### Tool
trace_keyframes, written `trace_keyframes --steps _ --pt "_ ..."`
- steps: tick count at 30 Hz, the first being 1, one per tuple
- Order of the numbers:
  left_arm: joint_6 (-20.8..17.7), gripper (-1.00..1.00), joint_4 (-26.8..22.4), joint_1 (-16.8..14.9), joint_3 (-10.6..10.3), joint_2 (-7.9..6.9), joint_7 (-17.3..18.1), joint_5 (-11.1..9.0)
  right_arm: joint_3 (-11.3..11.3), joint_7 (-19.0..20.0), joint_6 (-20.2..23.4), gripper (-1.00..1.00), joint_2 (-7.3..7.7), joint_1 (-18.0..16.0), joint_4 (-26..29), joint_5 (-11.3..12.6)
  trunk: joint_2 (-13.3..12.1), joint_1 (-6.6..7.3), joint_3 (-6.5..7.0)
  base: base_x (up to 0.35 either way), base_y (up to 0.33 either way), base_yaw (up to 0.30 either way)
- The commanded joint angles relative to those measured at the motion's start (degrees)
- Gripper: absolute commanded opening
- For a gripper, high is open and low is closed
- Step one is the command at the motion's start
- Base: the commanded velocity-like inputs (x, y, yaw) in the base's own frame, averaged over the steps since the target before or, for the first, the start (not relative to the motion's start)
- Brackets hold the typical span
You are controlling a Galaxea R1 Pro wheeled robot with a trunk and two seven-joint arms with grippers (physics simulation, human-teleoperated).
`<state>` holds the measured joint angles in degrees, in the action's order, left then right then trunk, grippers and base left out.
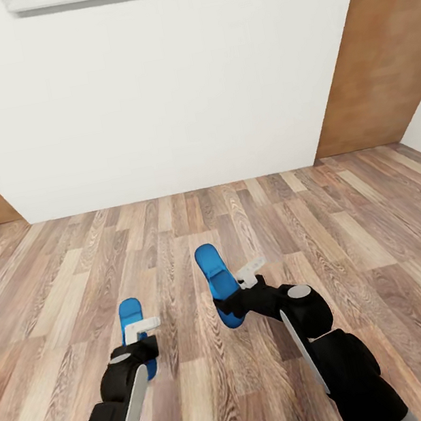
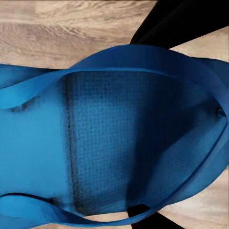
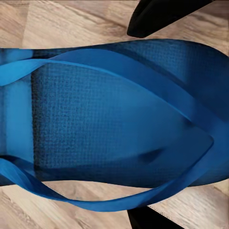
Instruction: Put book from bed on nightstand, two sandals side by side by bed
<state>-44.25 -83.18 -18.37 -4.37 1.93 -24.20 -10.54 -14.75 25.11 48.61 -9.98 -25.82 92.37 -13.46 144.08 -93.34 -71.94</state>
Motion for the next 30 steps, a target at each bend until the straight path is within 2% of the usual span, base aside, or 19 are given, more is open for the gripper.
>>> trace_keyframes --steps 1,2,3,5,6,7,9,11,14,15,16,23,27,30 --pt "-0.15 -1.0 0.02 0.15 2.55 1.07 3.43 3.48 0.02 0.46 0.22 -1.0 -0.02 -0.02 0.09 -0.52 0.02 0.01 -0.04 0.0 0.0 0.284" --pt "-0.41 -1.0 0.06 0.31 4.81 1.91 7.11 7.24 0.01 0.46 0.21 -1.0 -0.02 -0.02 0.09 -0.52 0.02 0.01 -0.04 0.0 0.0 0.284" --pt "-1.44 -1.0 -0.07 0.72 8.08 3.09 13.9 13.29 0.03 0.46 0.22 -1.0 -0.02 -0.02 0.09 -0.52 0.02 0.01 -0.04 0.0 0.0 0.284" --pt "-2.49 -1.0 -0.09 1.46 9.78 3.78 19.91 17.26 0.01 0.46 0.23 -1.0 -0.02 -0.02 0.09 -0.52 0.02 0.01 -0.04 0.0 0.0 0.284" --pt "-2.88 -1.0 -0.19 1.84 9.98 3.97 22.52 18.74 -0.05 0.46 0.22 -1.0 -0.02 -0.02 0.09 -0.52 0.02 0.01 -0.04 0.0 0.0 0.284" --pt "-3.52 -1.0 -0.31 2.38 9.53 4.18 26.68 20.78 -0.13 0.46 0.22 -1.0 -0.02 -0.02 0.09 -0.52 0.02 0.01 -0.04 0.0 0.0 0.284" --pt "-4.05 -1.0 -0.27 2.73 9.12 4.26 29.65 22.02 -0.19 0.46 0.2 -1.0 -0.02 -0.02 0.09 -0.52 0.02 0.01 -0.04 0.0 0.0 0.284" --pt "-4.62 -1.0 0.09 3.01 9.61 4.29 32.33 22.28 -0.22 0.46 0.22 -1.0 -0.02 -0.02 0.09 -0.52 0.02 0.01 -0.04 0.0 0.0 0.284" --pt "-4.98 -1.0 -0.36 3.27 10.7 4.34 33.78 20.88 -0.27 0.46 0.24 -1.0 -0.02 -0.02 0.09 -0.52 0.02 0.01 -0.04 0.0 0.0 0.284" --pt "-5.09 -1.0 -0.6 3.33 10.98 4.34 34.08 20.19 -0.29 0.46 0.24 -1.0 -0.02 -0.02 0.09 -0.52 0.02 0.01 -0.04 0.0 0.0 0.284" --pt "-5.3 -1.0 -1.38 3.7 11.88 3.99 34.86 17.86 -0.33 0.46 0.25 -1.0 -0.02 -0.02 0.09 -0.52 0.02 0.01 -0.04 0.0 0.0 0.284" --pt "-4.85 -1.0 -2.53 3.99 12.43 3.31 34.36 17.18 -0.26 0.46 0.18 -1.0 -0.02 -0.02 0.09 -0.52 0.02 0.01 -0.04 0.0 0.0 0.284" --pt "-4.83 -1.0 -3.33 4.06 14.88 3.21 33.98 16.43 -0.34 0.46 0.17 -1.0 -0.02 -0.02 0.09 -0.52 0.02 0.01 -0.04 0.0 0.0 0.284" --pt "-4.92 -1.0 -3.32 4.05 15.62 3.26 33.91 16.25 -0.38 0.46 0.17 -1.0 -0.02 -0.02 0.09 -0.52 0.02 0.01 -0.04 0.0 0.0 0.284"
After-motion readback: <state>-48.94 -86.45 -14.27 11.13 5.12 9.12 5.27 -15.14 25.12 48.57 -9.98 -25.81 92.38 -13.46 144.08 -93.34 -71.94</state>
